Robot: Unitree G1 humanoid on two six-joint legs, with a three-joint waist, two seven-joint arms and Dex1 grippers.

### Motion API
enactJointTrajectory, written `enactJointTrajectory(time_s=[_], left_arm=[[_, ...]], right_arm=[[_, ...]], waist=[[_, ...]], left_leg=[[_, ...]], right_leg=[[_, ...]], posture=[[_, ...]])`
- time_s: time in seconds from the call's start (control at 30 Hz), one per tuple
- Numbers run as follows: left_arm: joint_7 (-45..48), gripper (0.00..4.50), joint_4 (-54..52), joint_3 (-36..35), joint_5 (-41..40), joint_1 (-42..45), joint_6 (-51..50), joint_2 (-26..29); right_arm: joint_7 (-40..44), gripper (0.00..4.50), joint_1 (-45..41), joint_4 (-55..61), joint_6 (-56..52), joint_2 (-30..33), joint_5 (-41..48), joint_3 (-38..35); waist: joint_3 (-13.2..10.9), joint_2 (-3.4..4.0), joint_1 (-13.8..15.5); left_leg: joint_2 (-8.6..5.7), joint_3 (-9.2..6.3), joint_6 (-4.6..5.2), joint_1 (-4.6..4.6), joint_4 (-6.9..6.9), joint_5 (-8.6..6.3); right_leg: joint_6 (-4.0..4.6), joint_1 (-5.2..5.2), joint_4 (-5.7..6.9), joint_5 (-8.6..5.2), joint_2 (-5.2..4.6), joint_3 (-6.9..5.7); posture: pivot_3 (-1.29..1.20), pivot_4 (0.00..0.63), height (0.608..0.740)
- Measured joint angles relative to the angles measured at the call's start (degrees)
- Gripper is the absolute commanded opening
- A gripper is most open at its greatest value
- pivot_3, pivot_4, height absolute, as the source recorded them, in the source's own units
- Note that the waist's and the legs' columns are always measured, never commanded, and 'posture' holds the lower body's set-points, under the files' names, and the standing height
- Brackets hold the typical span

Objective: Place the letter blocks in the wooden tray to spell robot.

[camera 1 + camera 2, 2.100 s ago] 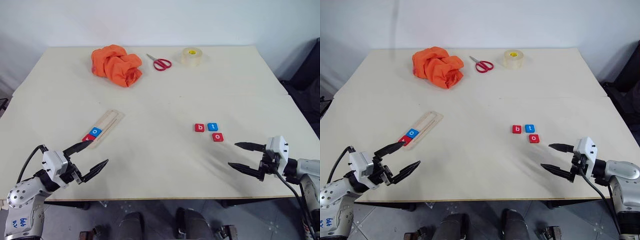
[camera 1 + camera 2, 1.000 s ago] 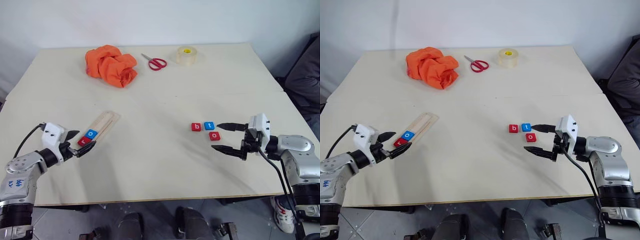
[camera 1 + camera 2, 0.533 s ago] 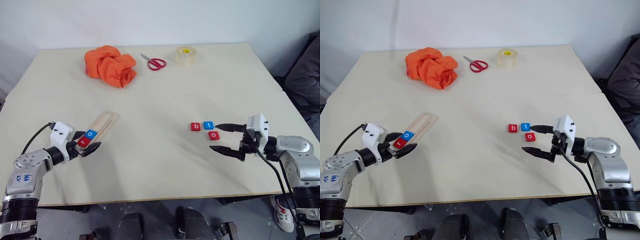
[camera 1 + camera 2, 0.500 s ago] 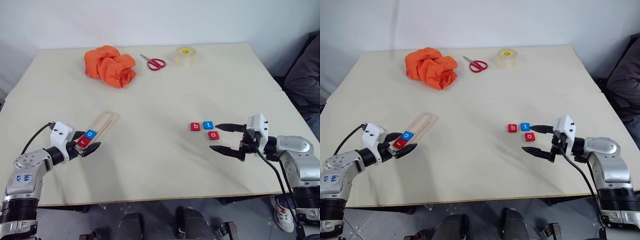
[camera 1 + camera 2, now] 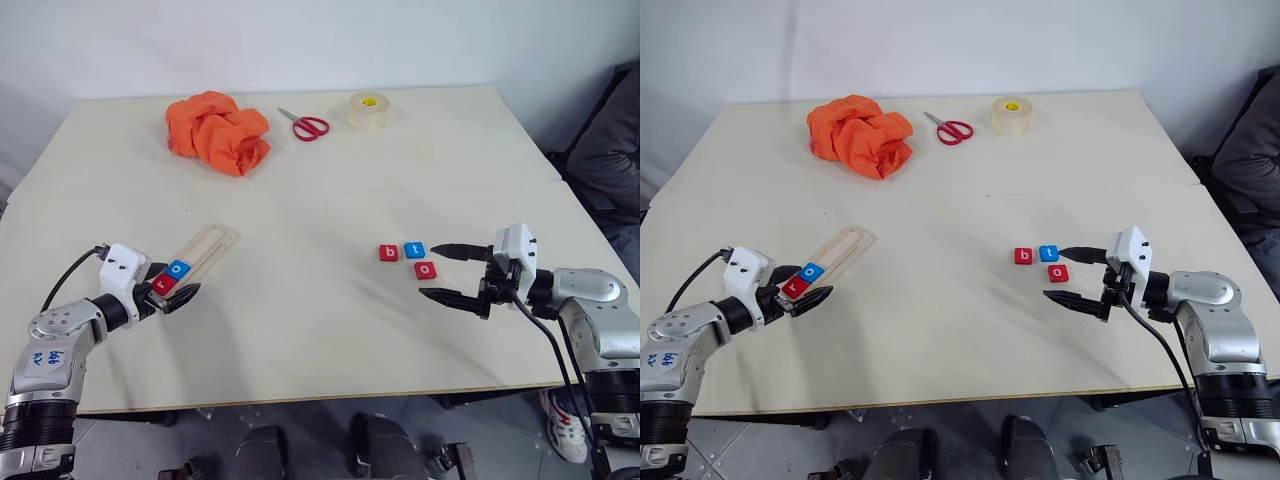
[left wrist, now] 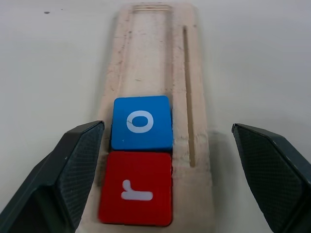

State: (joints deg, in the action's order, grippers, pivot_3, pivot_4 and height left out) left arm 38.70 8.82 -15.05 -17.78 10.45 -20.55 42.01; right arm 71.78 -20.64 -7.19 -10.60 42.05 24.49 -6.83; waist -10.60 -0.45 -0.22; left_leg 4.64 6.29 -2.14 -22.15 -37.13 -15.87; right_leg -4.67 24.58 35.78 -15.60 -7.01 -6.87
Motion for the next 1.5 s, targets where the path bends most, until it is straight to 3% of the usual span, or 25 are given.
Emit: enactJointTrajectory(time_s=[0.4,0.8,0.97,1.27,1.5], left_arm=[[-2.18,4.50,-2.02,-3.11,-0.29,-0.76,-1.18,-0.86],[4.24,4.50,7.25,-0.16,1.34,3.55,0.95,1.41],[6.50,3.39,7.95,2.10,2.47,4.42,1.64,3.79],[12.27,3.39,7.79,3.25,2.33,4.28,4.76,4.08],[20.59,3.39,2.46,10.45,2.33,7.54,6.04,3.87]], right_arm=[[-0.04,4.47,0.47,-0.01,0.27,0.00,-0.13,0.00],[-0.05,4.47,0.71,-0.02,0.33,0.01,-0.33,-0.02],[-0.08,4.50,1.10,-0.02,0.55,0.01,-0.33,-0.12],[-0.55,4.50,2.46,-0.01,0.76,0.01,-0.31,-0.70],[2.32,4.50,5.02,0.66,0.46,2.86,1.00,-1.55]], waist=[[-0.03,-0.06,0.08],[-0.03,-0.07,0.08],[-0.02,-0.07,0.08],[-0.02,-0.07,0.08],[-0.03,-0.10,0.54]], left_leg=[[0.15,0.09,-0.09,-0.02,-0.01,-0.11],[0.17,0.21,-0.09,0.01,-0.03,-0.13],[0.17,0.27,-0.08,0.06,-0.02,-0.14],[0.18,0.40,-0.02,0.07,-0.05,-0.22],[0.17,0.44,0.14,-0.05,-0.24,-0.41]], right_leg=[[0.01,0.04,-0.13,0.01,0.29,0.24],[0.02,0.08,-0.11,0.01,0.32,0.34],[0.02,0.08,-0.09,0.01,0.32,0.40],[0.02,0.13,-0.08,0.01,0.33,0.49],[0.00,0.11,-0.16,0.03,0.33,0.54]], posture=[[0.00,0.150,0.740],[0.00,0.150,0.740],[0.00,0.150,0.740],[0.00,0.150,0.740],[0.00,0.150,0.740]])
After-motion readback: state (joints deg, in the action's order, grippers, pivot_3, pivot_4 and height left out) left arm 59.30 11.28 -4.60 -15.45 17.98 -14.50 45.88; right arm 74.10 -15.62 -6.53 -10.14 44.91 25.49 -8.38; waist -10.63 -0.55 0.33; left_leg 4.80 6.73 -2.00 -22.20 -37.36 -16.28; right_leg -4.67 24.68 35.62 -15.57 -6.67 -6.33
